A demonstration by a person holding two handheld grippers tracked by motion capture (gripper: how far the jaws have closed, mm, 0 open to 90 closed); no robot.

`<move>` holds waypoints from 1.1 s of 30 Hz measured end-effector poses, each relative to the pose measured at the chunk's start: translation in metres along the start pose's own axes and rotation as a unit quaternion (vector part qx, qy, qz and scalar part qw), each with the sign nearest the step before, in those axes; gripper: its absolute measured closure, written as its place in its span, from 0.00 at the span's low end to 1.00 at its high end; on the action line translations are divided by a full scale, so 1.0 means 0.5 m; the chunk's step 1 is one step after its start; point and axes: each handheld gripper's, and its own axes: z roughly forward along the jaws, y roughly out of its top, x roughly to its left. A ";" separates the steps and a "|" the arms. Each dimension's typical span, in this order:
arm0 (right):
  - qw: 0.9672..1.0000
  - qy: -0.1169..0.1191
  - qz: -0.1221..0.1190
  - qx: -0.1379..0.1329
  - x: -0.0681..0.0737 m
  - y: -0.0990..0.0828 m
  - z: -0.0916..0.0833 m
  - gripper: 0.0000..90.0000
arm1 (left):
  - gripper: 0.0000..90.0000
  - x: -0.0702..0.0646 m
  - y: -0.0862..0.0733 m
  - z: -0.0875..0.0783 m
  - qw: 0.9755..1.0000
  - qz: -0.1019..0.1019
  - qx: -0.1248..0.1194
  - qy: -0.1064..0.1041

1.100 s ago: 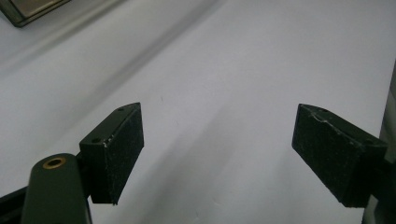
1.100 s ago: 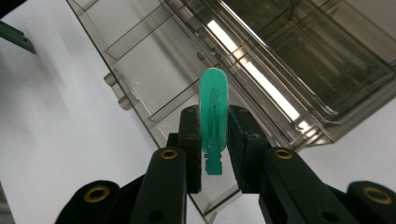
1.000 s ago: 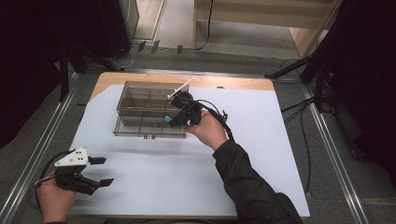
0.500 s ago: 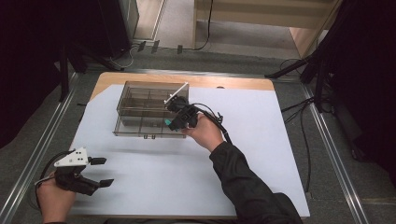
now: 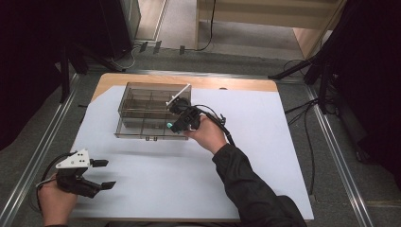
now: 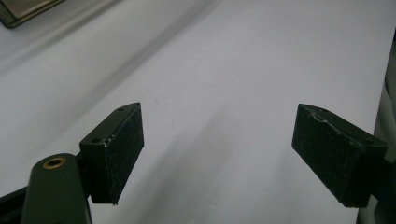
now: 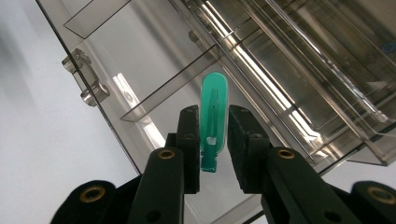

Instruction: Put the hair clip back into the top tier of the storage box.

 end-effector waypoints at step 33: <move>0.990 0.042 -0.033 -0.131 -0.024 -0.053 -0.087 0.53 | 0.20 0.027 0.014 0.011 1.000 0.000 0.002 -0.007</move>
